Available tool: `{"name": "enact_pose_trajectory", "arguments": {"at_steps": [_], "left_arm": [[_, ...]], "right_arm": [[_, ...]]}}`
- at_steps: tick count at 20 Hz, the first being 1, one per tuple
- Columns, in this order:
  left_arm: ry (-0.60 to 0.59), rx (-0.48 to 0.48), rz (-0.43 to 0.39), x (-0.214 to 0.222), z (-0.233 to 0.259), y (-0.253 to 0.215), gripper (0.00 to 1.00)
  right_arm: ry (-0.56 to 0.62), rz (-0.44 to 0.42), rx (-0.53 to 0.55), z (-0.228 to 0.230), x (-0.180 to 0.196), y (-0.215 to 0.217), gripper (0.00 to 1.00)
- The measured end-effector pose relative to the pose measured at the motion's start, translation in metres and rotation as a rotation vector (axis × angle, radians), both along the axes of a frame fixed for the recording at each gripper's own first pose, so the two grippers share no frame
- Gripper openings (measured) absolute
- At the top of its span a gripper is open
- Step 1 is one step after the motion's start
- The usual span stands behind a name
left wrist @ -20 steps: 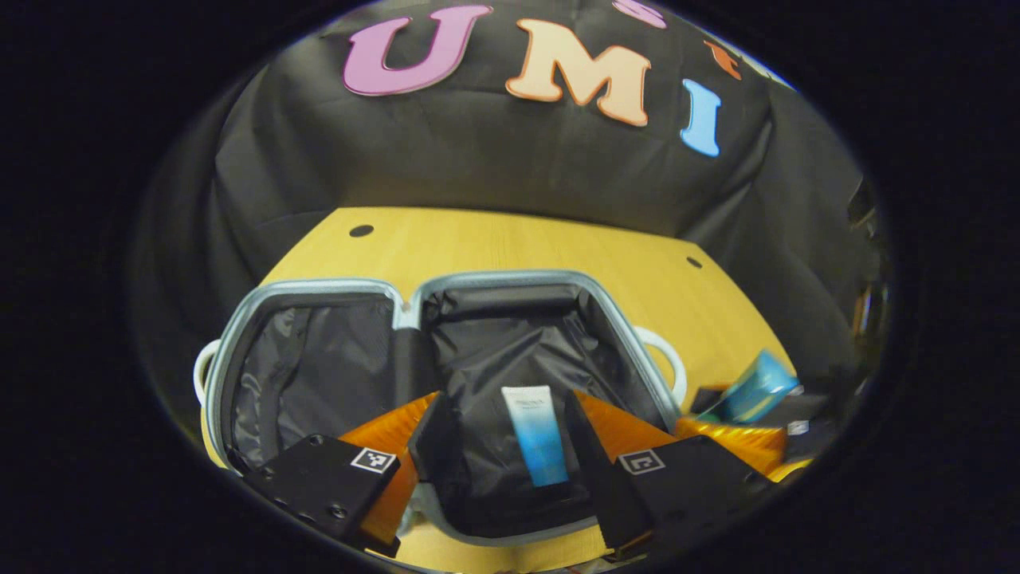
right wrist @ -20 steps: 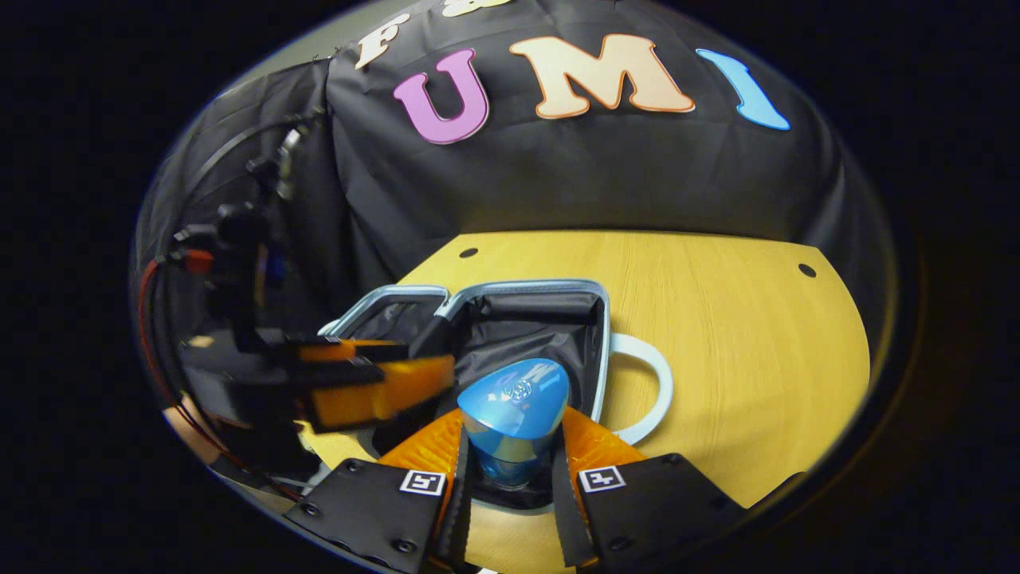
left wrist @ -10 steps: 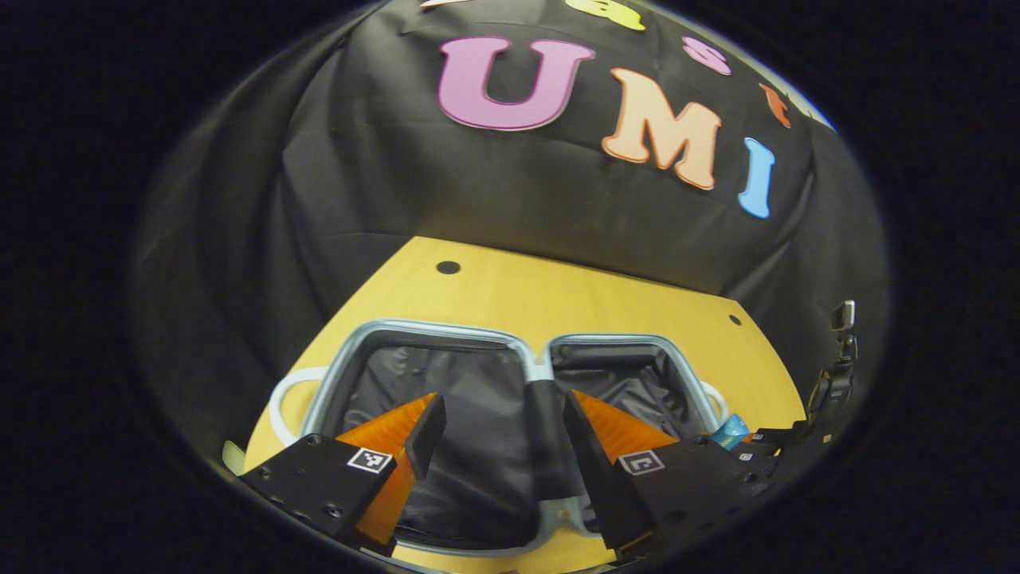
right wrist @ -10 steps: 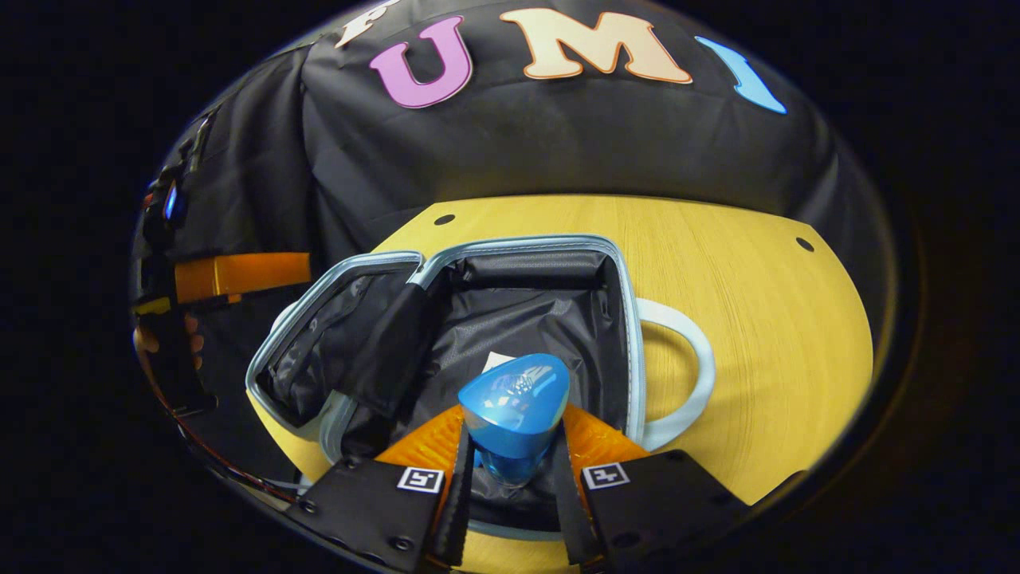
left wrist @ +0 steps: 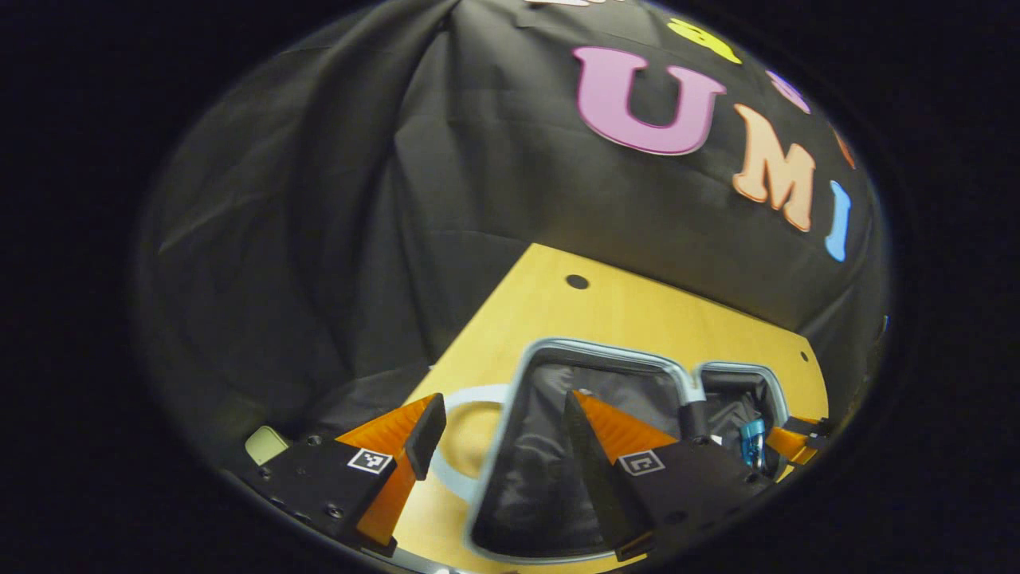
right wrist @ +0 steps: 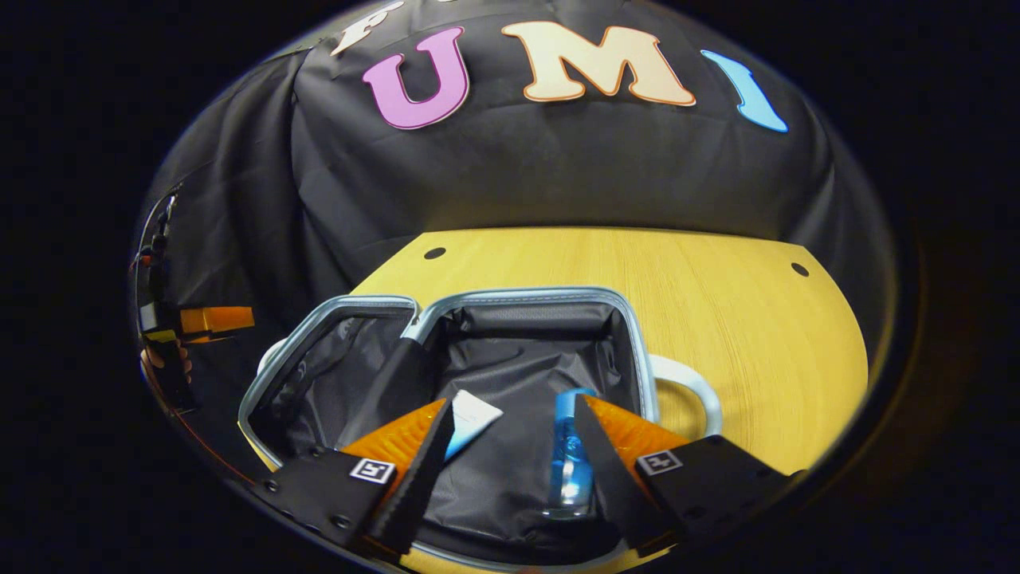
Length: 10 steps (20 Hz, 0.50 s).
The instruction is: First open the suitcase, pack the skin care products into it, and then close the suitcase.
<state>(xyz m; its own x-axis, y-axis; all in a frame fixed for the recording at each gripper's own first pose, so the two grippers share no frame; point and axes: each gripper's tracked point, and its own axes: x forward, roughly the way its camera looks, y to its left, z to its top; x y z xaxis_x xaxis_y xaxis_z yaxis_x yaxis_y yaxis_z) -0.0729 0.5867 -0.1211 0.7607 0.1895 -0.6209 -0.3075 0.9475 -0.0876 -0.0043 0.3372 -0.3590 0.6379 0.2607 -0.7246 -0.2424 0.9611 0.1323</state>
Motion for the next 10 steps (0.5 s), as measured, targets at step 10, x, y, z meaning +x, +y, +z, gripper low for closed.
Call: {"name": "enact_pose_trajectory", "arguments": {"at_steps": [10], "left_arm": [[0.26, -0.14, 0.057, -0.009, -0.103, 0.064, 0.88]], "right_arm": [[-0.172, 0.001, -0.043, 0.059, 0.033, 0.004, 0.98]]}}
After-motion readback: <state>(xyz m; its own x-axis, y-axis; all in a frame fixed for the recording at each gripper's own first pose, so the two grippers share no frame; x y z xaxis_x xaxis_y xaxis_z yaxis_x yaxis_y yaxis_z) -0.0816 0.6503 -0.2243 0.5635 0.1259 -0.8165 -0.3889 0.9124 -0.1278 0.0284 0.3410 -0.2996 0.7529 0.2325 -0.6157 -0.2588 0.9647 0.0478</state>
